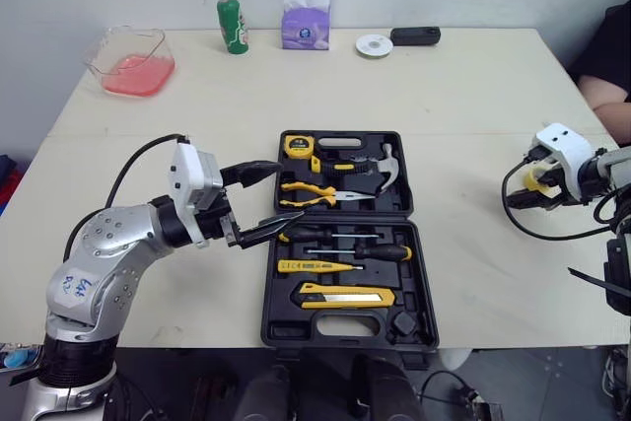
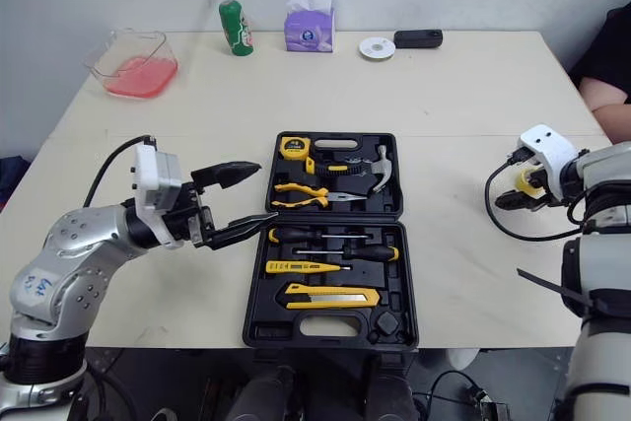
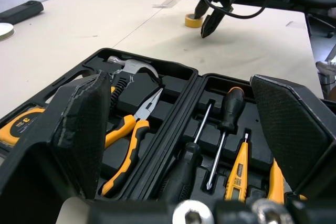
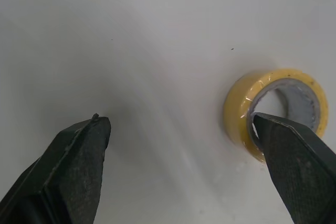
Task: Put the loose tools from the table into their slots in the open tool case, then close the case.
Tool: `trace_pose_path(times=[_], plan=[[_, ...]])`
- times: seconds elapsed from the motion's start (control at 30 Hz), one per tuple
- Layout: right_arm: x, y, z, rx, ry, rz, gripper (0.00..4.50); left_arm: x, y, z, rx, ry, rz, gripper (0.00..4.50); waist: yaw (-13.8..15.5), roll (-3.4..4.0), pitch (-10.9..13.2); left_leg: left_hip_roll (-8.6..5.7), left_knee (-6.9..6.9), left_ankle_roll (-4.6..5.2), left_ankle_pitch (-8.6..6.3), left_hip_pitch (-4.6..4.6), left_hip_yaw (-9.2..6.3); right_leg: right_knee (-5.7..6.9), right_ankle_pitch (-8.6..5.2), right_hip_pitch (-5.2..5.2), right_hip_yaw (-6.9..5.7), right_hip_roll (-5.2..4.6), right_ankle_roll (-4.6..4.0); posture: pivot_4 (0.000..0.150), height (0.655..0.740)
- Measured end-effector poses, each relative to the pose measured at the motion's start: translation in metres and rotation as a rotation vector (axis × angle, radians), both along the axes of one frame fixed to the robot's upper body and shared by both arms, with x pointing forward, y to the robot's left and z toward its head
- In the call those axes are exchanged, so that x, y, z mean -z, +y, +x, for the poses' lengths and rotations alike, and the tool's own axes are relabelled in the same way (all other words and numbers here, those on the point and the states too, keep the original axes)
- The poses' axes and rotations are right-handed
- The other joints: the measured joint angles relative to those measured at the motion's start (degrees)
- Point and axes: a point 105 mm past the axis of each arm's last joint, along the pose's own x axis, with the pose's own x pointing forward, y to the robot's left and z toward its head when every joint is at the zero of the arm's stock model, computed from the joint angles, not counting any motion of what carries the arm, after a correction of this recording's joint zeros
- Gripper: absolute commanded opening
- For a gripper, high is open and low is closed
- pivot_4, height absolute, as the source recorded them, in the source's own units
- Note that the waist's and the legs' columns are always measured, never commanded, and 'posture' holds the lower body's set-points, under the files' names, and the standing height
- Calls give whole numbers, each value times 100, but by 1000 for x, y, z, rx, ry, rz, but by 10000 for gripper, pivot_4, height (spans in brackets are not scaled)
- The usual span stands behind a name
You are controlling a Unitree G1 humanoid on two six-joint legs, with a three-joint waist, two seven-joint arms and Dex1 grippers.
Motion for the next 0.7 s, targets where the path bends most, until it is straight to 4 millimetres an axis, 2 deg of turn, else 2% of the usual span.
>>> trace_pose_path(times=[0.07,0.17,0.23,0.27,0.3,0.4,0.7], plan=[[1,0,-1,10,0,13,45000,-1,-1,-2,8,-2,0,44389,-1,-1,-1,0,0,0,0,1,0,0,0,1,0,0,0,1500,7400],[2,1,0,12,-1,34,35757,0,0,-2,7,10,5,45000,-4,-1,-1,0,1,0,0,2,0,2,0,1,1,2,0,1500,7400],[4,5,1,4,-2,46,26817,0,0,-2,5,11,9,45000,-5,-2,-1,0,3,0,0,3,1,4,0,2,3,2,0,1500,7400],[4,7,2,2,-3,50,20305,0,0,-2,4,12,9,45000,-6,-2,-1,-1,5,0,1,3,2,5,0,2,4,2,0,1500,7400],[4,7,2,1,-3,50,16755,0,0,-2,3,12,9,45000,-6,-2,-1,-1,6,0,1,3,2,6,0,2,4,2,0,1500,7400],[4,7,2,1,-5,43,736,0,1,-1,-2,12,8,45000,2,-3,-2,-2,8,0,1,3,0,8,0,2,4,1,0,1500,7400],[3,7,1,-63,14,-21,291,0,0,-1,-11,12,5,45000,1,-8,-4,-4,9,0,1,2,-2,9,0,3,3,1,0,1500,7400]])
